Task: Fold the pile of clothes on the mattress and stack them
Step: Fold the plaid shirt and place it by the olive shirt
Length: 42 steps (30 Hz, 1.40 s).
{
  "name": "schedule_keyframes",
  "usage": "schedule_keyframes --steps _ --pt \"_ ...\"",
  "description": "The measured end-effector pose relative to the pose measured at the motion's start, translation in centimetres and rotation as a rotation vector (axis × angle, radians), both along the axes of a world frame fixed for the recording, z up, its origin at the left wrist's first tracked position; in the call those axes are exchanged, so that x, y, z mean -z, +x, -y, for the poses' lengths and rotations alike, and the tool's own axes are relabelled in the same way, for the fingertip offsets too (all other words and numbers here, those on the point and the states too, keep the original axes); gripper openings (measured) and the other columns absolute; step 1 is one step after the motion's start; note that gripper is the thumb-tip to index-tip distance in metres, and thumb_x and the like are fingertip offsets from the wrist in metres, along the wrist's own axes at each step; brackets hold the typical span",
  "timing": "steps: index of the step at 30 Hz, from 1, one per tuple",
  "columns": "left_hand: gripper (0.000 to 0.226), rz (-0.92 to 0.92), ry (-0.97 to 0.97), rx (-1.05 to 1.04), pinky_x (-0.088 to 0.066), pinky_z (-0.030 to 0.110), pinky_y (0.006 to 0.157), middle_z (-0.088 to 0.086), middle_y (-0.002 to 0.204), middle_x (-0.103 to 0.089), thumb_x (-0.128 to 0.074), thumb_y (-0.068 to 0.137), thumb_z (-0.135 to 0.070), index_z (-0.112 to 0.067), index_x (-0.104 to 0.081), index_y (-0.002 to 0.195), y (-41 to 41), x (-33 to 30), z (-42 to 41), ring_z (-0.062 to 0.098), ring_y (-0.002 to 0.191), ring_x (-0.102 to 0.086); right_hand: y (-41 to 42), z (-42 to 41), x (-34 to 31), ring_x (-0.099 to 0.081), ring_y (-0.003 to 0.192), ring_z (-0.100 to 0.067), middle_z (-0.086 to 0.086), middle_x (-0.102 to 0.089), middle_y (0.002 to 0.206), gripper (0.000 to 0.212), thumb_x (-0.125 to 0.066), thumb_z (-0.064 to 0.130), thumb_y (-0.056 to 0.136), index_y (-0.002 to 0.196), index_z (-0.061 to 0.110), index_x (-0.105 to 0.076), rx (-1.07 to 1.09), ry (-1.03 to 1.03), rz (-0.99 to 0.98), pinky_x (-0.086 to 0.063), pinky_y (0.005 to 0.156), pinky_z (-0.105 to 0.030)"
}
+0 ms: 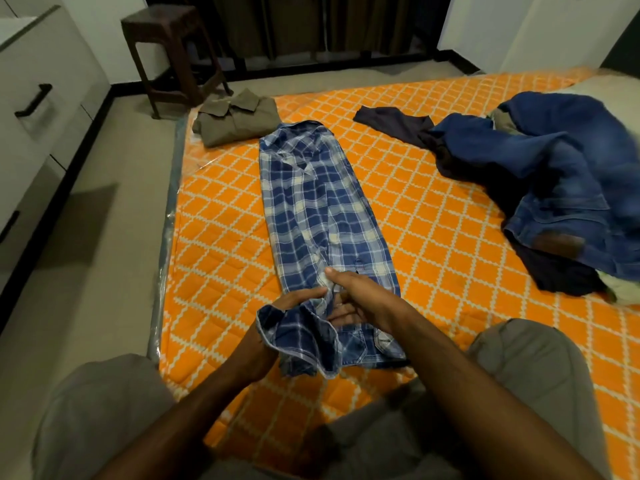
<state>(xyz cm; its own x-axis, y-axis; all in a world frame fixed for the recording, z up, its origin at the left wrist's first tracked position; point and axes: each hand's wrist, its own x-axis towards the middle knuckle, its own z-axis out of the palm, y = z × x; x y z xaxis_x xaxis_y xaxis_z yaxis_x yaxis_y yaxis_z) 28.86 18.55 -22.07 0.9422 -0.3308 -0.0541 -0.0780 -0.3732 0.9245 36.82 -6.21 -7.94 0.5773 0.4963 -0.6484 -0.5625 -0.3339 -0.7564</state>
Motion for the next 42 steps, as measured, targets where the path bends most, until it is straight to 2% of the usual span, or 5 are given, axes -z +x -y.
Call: schedule_keyframes --steps 6,15,19,32,42 --pt "0.054 0.168 0.059 -0.082 -0.039 0.051 0.113 -0.007 0.151 -0.049 -0.060 0.096 -0.052 -0.035 -0.049 0.146 -0.7 -7.6 4.5 0.022 0.141 -0.045 1.1 -1.7 0.5 -0.070 0.069 -0.018 -0.009 -0.075 0.089 0.023 -0.060 0.016 0.100 0.123 0.010 -0.059 0.394 0.289 -0.148 -0.057 0.060 -0.030" --pt "0.046 0.304 0.189 -0.096 -0.036 0.040 0.111 -0.009 0.148 -0.049 -0.041 0.102 -0.044 -0.024 -0.053 0.142 -4.5 -11.8 6.3 0.017 0.139 -0.044 1.0 -0.2 2.0 -0.061 0.085 -0.021 0.000 -0.062 0.129 0.057 -0.058 -0.008 0.089 0.125 0.035 -0.065 0.372 0.056 0.626 -0.056 0.070 -0.035" --pt "0.061 0.347 0.301 -0.043 -0.041 0.045 0.103 -0.011 0.139 -0.053 -0.041 0.081 0.007 -0.024 -0.064 0.128 -4.2 -9.9 6.1 0.014 0.132 -0.047 -1.0 1.5 2.1 -0.065 0.088 -0.024 -0.009 -0.059 0.119 0.042 -0.064 0.007 0.095 0.132 0.018 -0.049 0.245 -0.016 0.283 -0.059 0.076 -0.037" --pt "0.015 0.437 0.089 -0.263 -0.044 0.037 0.081 -0.001 0.110 -0.059 -0.060 0.094 0.001 -0.011 -0.063 0.102 -4.7 -11.2 7.1 0.023 0.103 -0.058 -5.8 2.1 1.5 -0.044 0.050 -0.006 0.010 -0.054 0.062 0.024 -0.061 0.038 0.099 0.085 0.018 -0.060 0.194 0.098 -0.155 -0.035 0.052 -0.021" --pt "0.026 0.416 0.081 -0.244 -0.045 0.044 0.092 0.002 0.118 -0.061 -0.058 0.091 0.017 -0.005 -0.062 0.105 -4.8 -10.9 6.9 0.027 0.114 -0.059 -6.9 1.6 1.5 -0.061 0.066 -0.015 -0.005 -0.066 0.082 0.024 -0.077 0.020 0.081 0.098 0.009 -0.065 0.371 0.422 -0.400 -0.048 0.070 -0.029"
